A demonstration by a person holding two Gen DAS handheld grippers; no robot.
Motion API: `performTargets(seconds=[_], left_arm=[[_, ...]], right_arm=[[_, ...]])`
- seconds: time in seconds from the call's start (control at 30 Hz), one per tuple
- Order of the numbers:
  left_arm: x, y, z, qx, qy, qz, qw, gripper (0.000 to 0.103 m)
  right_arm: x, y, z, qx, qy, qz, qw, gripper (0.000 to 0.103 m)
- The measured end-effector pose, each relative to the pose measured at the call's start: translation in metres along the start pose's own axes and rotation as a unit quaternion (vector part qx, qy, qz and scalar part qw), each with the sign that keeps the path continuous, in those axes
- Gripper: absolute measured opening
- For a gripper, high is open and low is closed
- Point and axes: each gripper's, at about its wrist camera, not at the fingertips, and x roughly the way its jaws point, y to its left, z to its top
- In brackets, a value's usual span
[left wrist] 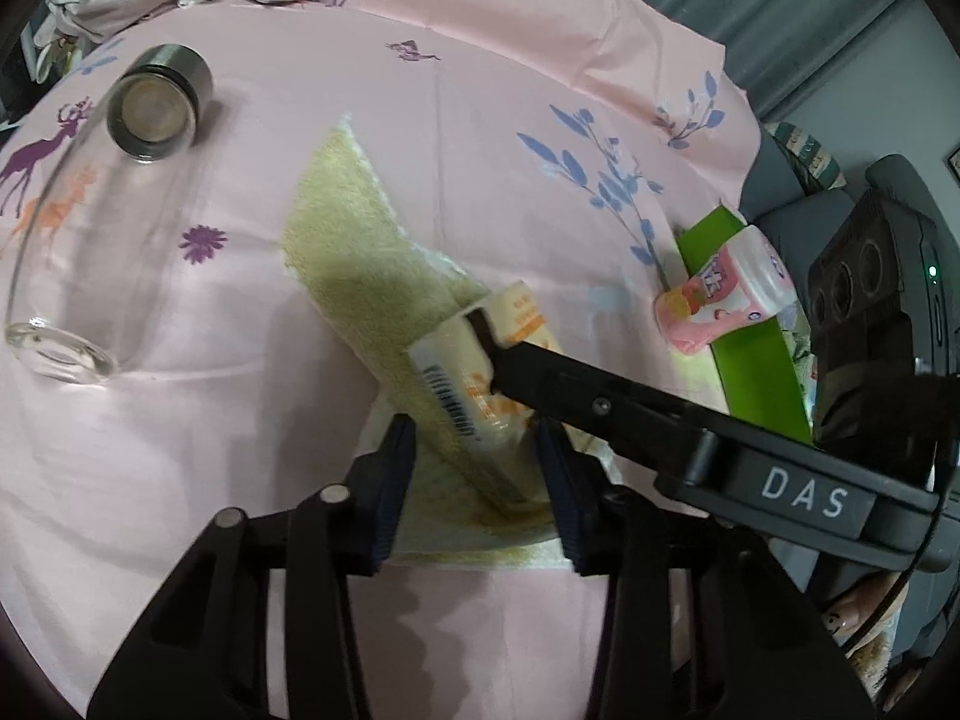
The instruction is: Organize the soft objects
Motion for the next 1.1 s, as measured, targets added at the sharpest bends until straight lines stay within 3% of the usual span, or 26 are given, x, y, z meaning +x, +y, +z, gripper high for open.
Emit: performTargets(seconds=[0.03, 0.27, 0.6, 0.87, 1.1], left_arm=[[-0.001, -0.001, 0.0, 0.001, -0.002, -0.009, 1.0, 0.028], [-0.025, -0.022, -0.001, 0.034, -0.054, 0.003, 0.998, 0.025], [-0.063, -0.093, 0.009, 0.118, -0.13, -0.027, 0.984, 0.024], [-0.052, -0.179, 0.026, 0.201, -0.136, -0.056, 0.9684, 0.025], [-0.007, -0.246, 0.038, 0.257, -0.105, -0.084, 0.957, 0.024]], right_arm=[[-0.002, 0.0, -0.001, -0.002, -0.001, -0.001, 1.0, 0.047], [-0.026, 0.012, -0.002, -0.029, -0.034, 0.004, 0.999, 0.044], [-0.115, 0.024, -0.001, -0.054, -0.161, -0.009, 0.986, 0.044], [-0.19, -0.026, -0.002, 0.0, -0.253, -0.013, 0.967, 0.044], [-0.231, -0.091, -0.006, 0.083, -0.311, -0.029, 0.946, 0.044]])
